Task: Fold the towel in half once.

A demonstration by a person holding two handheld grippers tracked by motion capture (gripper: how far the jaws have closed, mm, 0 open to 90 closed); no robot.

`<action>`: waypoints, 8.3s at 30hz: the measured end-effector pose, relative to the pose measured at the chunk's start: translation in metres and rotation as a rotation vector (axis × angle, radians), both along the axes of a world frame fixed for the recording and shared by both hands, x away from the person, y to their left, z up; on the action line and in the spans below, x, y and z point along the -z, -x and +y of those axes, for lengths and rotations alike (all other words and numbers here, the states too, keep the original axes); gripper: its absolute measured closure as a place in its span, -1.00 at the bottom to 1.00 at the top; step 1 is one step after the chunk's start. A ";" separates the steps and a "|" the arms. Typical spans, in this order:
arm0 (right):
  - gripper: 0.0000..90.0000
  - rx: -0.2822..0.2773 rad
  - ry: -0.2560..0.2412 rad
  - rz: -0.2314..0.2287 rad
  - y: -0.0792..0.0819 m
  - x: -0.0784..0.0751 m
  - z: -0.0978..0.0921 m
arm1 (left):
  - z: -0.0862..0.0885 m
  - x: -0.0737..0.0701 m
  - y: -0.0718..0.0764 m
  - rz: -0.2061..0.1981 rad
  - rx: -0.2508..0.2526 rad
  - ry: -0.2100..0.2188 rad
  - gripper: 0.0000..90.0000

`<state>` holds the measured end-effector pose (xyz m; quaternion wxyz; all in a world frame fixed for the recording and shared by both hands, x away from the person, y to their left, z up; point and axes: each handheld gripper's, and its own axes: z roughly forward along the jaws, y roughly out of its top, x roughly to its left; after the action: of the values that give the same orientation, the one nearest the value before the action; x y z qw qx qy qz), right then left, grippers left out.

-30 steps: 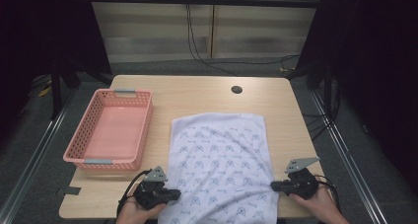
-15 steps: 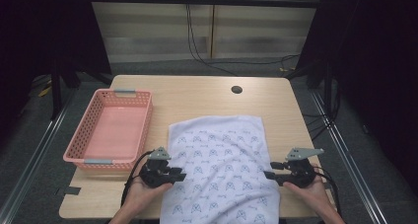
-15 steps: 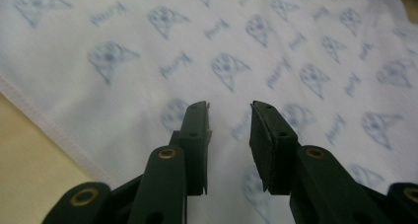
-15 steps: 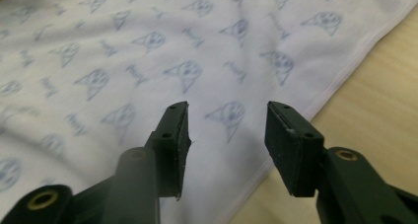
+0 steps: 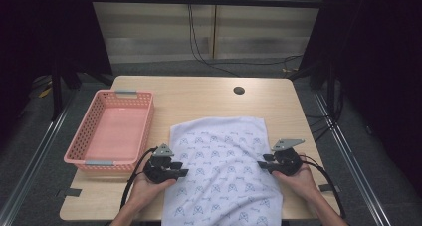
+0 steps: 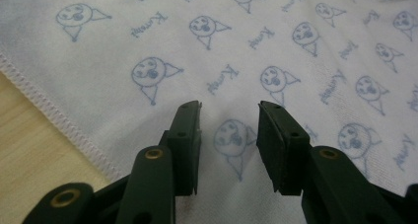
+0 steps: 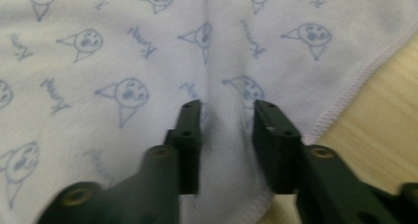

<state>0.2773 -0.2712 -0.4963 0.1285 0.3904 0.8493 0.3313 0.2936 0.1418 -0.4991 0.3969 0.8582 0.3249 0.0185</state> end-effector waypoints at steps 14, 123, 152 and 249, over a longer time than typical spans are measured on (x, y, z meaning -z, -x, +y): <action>0.89 -0.057 0.008 0.115 0.062 -0.009 -0.028 | -0.019 -0.005 0.039 0.091 0.172 -0.016 0.74; 0.88 0.013 -0.298 -0.135 -0.037 -0.133 -0.034 | 0.029 -0.140 -0.041 -0.232 -0.046 0.235 0.88; 0.90 0.035 -0.135 0.148 0.027 -0.004 -0.023 | 0.019 -0.003 0.006 0.041 -0.039 -0.002 0.90; 0.63 -0.046 -0.274 0.086 0.086 -0.026 -0.046 | 0.031 -0.014 0.062 0.070 0.098 0.044 0.71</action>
<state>0.1912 -0.3171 -0.4701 0.0302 0.3986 0.8096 0.4298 0.2321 0.1728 -0.4850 0.4043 0.8644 0.2964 -0.0383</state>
